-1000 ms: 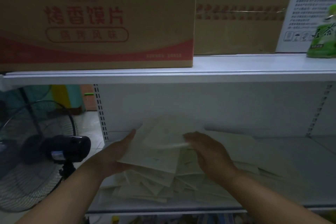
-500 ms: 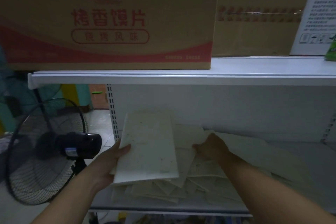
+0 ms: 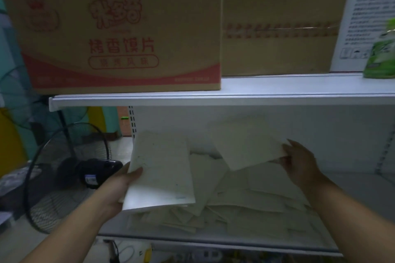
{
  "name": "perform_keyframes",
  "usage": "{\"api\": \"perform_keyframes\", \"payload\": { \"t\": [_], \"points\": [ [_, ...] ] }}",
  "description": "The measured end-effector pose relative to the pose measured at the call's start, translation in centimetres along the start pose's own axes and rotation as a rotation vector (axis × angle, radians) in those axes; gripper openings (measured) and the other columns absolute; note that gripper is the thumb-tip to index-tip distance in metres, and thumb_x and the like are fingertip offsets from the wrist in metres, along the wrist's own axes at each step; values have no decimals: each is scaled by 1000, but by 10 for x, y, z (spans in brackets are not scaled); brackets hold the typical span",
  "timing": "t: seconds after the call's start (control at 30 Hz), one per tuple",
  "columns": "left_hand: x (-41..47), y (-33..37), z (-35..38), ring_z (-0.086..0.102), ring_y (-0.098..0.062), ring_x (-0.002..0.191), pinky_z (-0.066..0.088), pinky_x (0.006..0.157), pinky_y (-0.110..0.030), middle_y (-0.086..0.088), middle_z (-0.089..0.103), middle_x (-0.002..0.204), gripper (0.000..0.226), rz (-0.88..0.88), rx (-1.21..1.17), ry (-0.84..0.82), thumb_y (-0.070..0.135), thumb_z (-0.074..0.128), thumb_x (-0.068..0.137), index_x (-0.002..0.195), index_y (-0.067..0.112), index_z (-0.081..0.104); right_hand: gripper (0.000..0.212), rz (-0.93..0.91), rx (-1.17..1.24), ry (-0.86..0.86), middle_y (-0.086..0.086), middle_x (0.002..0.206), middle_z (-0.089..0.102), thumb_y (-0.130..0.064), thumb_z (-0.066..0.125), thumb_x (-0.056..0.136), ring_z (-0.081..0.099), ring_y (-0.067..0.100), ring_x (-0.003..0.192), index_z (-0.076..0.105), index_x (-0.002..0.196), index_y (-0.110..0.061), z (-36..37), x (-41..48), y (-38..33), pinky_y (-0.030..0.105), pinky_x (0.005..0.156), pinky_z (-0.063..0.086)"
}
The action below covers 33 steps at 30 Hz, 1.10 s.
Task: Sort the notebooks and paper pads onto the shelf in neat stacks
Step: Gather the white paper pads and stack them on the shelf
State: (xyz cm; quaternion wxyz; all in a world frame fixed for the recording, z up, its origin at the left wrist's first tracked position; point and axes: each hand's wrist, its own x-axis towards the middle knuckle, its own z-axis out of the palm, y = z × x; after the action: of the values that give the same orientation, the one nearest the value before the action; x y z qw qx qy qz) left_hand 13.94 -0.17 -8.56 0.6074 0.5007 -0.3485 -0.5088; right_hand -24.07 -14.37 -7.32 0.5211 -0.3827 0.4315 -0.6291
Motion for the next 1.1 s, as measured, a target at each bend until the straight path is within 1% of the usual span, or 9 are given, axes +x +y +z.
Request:
{"api": "perform_keyframes", "payload": {
  "t": [0.1,0.23,0.43,0.5,0.67,0.8,0.9,1.0,1.1],
  "points": [
    [-11,-8,43,64,-26,95,50,85,-39,-6,69,106,26,20,121,-71,8,52,94,113,25,54,43,129,84,-185,1,71,72,4,38,94,65,9,57,75,81,-11,-44,-5,-17,14,47,48],
    [-28,-50,143,72,-20,85,58,68,-29,-3,75,97,21,-79,214,-260,8,56,90,106,21,59,25,133,-240,-310,7,88,74,4,50,89,69,21,78,67,103,-7,-91,-24,-30,27,64,55],
    [-67,-121,286,67,-25,102,53,91,-38,-8,71,110,53,-204,254,-454,37,76,74,117,9,61,20,104,-511,-154,11,88,64,0,52,91,58,25,79,65,104,-8,-215,-50,-53,29,68,46],
    [-81,-137,327,69,-24,99,55,84,-36,-8,72,107,47,-222,249,-569,27,78,71,112,13,62,25,77,-502,-71,9,96,65,-3,53,93,63,21,79,58,116,-9,-253,-61,-63,24,59,54],
    [-102,-181,416,70,-27,96,57,74,-32,-9,72,106,45,-222,179,-678,7,70,75,119,13,58,70,102,-544,248,9,147,37,-26,62,90,49,26,122,24,147,-13,-342,-96,-75,39,97,46],
    [-122,-221,490,69,-25,98,56,78,-34,-7,71,110,34,-255,102,-641,9,56,92,126,12,54,44,271,-313,86,8,115,66,-3,55,92,66,22,94,44,135,-6,-387,-122,-68,30,71,53],
    [-138,-239,537,68,-15,95,57,70,-25,1,66,116,30,-292,110,-642,26,52,96,126,21,49,36,232,-359,195,2,102,65,6,53,89,65,20,92,51,120,-13,-423,-118,-78,28,64,51],
    [-129,-254,568,68,-21,99,55,87,-37,-4,67,117,32,-298,202,-658,23,54,96,127,14,51,38,235,-409,219,-2,101,65,5,54,89,64,17,90,51,120,-17,-453,-105,-87,26,61,50],
    [-110,-262,596,70,-22,79,58,69,-27,-9,71,93,15,-223,302,-546,6,54,93,107,4,60,42,222,-450,232,1,105,64,7,52,88,63,16,91,50,123,-17,-469,-81,-86,22,59,51]
  ]
}}
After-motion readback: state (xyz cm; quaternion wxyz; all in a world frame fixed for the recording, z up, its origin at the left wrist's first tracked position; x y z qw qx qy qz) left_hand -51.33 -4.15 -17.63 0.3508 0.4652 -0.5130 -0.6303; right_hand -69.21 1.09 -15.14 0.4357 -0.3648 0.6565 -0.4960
